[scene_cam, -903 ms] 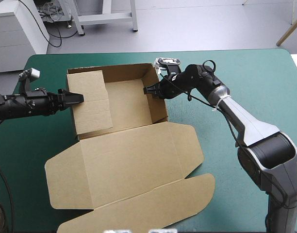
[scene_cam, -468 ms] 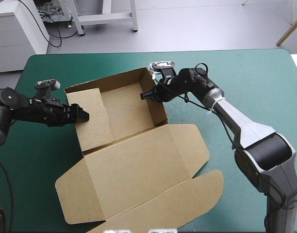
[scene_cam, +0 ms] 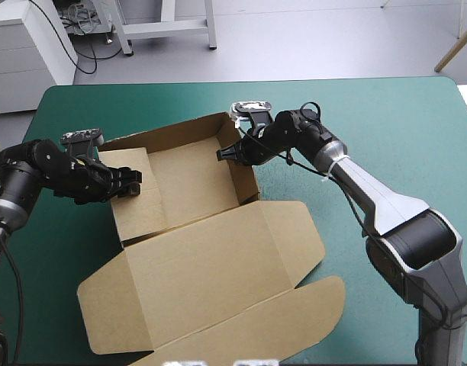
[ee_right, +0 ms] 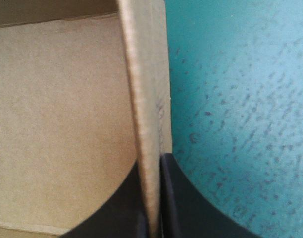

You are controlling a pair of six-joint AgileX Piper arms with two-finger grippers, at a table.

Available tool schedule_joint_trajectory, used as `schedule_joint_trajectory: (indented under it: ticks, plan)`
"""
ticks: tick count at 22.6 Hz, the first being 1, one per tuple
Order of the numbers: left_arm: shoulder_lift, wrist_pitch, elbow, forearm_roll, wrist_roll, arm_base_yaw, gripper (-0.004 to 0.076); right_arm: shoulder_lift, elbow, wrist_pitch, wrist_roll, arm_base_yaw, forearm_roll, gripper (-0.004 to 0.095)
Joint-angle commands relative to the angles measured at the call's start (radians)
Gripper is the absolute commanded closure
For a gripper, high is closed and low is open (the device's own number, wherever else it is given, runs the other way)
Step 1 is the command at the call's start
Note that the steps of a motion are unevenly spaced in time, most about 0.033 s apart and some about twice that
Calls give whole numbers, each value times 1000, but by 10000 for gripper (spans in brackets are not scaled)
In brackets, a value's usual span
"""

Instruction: Fold the box

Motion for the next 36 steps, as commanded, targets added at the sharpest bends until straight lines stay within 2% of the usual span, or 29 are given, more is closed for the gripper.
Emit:
schedule_joint_trajectory:
  ticks: [1,5,9,13,14,15,16,20,24,27,33,36]
  plan:
    - [-29,-38,-28,-28,-50,-13,236,-61,-37,-44,45,10,126,926]
    - [-29,-53,-28,35,-143,-13,266,-61,-37,-30,65,10,128,927]
    - [-29,-53,-28,48,-151,-13,319,-61,-37,-27,65,10,128,927]
    - [-29,-51,-28,76,-151,-13,496,-61,-37,-27,65,10,128,927]
    - [-29,-46,-28,87,-151,-13,559,-61,-37,-27,65,10,128,927]
    - [-29,-37,-28,113,-151,-13,704,-61,-37,-27,63,10,128,927]
    - [-29,-35,-28,119,-151,-13,731,-61,-37,-27,60,10,128,927]
    - [-19,-44,-34,126,-151,-13,734,-65,-37,22,60,10,59,927]
    - [65,3,-142,171,-149,-56,734,-134,-37,100,135,10,-197,927]
    - [162,53,-269,208,-158,-132,734,-170,-37,192,140,-25,-247,927]
    - [323,69,-496,201,-174,-234,734,-179,-37,377,127,-95,-360,927]
    - [437,120,-605,201,-174,-268,734,-179,-37,381,127,-128,-378,927]
